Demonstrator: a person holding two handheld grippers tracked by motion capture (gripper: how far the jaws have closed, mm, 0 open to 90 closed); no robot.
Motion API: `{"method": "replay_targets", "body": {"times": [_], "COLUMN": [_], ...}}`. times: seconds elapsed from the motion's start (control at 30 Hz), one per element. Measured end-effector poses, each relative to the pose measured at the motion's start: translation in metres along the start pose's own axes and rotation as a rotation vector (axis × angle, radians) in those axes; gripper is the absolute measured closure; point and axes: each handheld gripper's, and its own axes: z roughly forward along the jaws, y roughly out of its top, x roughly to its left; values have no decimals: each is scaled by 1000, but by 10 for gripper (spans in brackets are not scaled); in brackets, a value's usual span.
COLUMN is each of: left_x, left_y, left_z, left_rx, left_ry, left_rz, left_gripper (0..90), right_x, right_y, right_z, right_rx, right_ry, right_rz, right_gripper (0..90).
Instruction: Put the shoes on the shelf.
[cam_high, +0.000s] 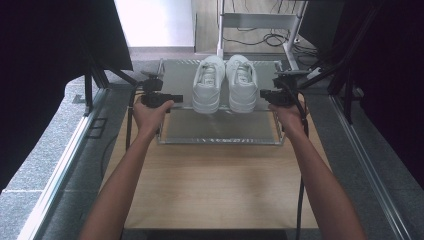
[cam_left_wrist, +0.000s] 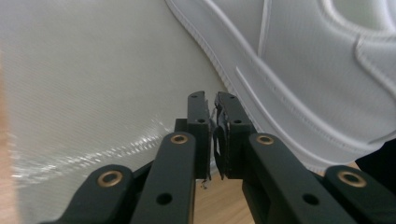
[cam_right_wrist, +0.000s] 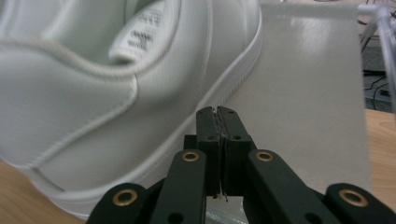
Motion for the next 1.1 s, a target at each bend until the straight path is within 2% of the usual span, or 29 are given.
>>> {"method": "replay_targets", "body": {"times": [0.1,0.13,0.17,0.37,0.4,0.43,0.57,0.67,0.77,0.8,0.83,0.87,0.9,0.93,0.97,1.1], "left_x": [-4,-5,-6,-16,-16,-19,-15,-14,-18,-26,-26,-32,-34,-34,-31,-26], "left_y": [-2,-2,-2,-3,-3,-3,-4,-4,-3,-2,-2,-3,-2,-2,-2,-3], "left_z": [6,7,8,15,15,17,17,17,21,26,26,28,28,27,28,26], "left_rx": [21,20,20,28,28,16,15,14,19,25,25,18,16,16,18,12], "left_ry": [8,5,1,-57,-57,-39,-71,-75,-94,-102,-102,-61,-40,-35,-60,-84], "left_rz": [21,23,23,16,16,13,-12,-14,-14,-1,-1,15,29,24,1,-18], "left_gripper": [871,878,878,874,893,899,900,900,900,899,900,900,900,900,895,857], "right_x": [0,2,2,8,8,7,8,9,8,10,10,15,15,15,13,12], "right_y": [-4,-6,-6,-7,-7,-8,-8,-8,-7,-7,-7,-7,-7,-7,-7,-8], "right_z": [7,9,9,10,10,11,11,11,11,13,13,14,14,14,13,12], "right_rx": [7,2,2,-3,-3,-9,-16,-15,-16,-14,-14,-12,-12,-14,-11,-11], "right_ry": [2,-16,-16,-12,-12,-14,-12,-15,6,26,26,-2,-2,1,21,31], "right_rz": [-2,-23,-23,-50,-50,-50,-46,-50,-42,-45,-45,-69,-69,-76,-66,-70], "right_gripper": [900,900,900,900,900,900,900,900,900,900,900,900,900,900,900,900]}}
